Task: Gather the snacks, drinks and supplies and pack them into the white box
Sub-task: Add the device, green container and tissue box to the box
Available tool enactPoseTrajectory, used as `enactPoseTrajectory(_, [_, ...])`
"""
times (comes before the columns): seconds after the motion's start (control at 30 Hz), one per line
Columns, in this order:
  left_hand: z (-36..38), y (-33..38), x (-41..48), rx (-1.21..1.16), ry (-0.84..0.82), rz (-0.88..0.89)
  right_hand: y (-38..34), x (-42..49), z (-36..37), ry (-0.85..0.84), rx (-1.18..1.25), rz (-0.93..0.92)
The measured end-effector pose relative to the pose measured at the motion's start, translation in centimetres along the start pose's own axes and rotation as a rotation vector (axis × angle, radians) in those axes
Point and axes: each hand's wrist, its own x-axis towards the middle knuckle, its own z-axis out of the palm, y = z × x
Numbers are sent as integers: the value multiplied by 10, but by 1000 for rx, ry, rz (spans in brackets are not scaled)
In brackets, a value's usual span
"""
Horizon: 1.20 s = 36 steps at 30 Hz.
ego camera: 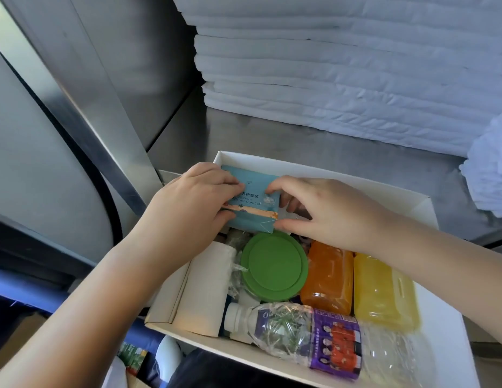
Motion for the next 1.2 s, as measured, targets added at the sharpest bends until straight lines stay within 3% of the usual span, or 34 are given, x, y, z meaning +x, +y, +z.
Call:
enactPoseTrajectory(0.2, [-1, 1, 0, 34, 18, 11, -4, 7, 2, 28, -87, -34])
enactPoseTrajectory(0.47, [-3, -2, 3, -40, -44, 63, 8, 4, -2, -45, 97, 47])
enactPoseTrajectory(0.73, [-1, 21, 10, -25, -3, 177, 19, -14, -26, -111, -13, 9])
enactPoseTrajectory(1.03, [3, 43, 42, -32, -164, 351, 36, -35, -39, -150, -125, 72])
enactPoseTrajectory(1.2, [5, 45, 46, -19, -163, 399, 37, -39, -35, -128, -127, 93])
